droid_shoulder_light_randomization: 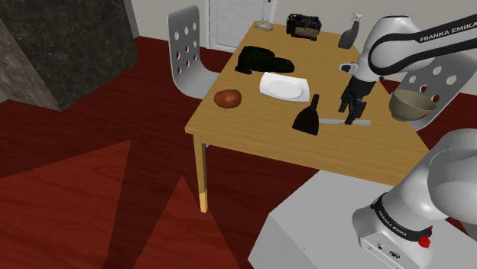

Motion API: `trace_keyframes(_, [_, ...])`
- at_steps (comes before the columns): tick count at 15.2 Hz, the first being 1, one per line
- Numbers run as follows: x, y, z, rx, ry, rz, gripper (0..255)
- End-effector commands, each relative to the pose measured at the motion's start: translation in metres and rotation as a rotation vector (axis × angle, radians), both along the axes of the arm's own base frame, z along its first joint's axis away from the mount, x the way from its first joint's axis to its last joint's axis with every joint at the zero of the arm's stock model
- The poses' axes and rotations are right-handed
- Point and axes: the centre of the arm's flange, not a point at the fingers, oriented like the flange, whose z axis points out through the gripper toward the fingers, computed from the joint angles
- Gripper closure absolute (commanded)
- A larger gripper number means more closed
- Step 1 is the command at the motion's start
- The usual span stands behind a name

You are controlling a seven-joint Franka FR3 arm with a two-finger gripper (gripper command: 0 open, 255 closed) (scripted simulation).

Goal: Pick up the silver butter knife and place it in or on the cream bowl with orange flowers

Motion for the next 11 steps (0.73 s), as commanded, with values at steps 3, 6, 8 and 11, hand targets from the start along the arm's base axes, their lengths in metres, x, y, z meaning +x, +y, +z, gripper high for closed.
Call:
trace_keyframes(3, [0.0000, 0.0000, 0.0000, 0.000, 0.000, 0.000, 255])
trace_keyframes(6, [0.0000, 0.0000, 0.0000, 0.000, 0.000, 0.000, 255])
trace_keyframes(8, [0.0000, 0.0000, -0.0001, 0.000, 0.000, 0.000, 255])
trace_keyframes(11, [0.0000, 0.0000, 0.0052, 0.000, 0.000, 0.000, 255])
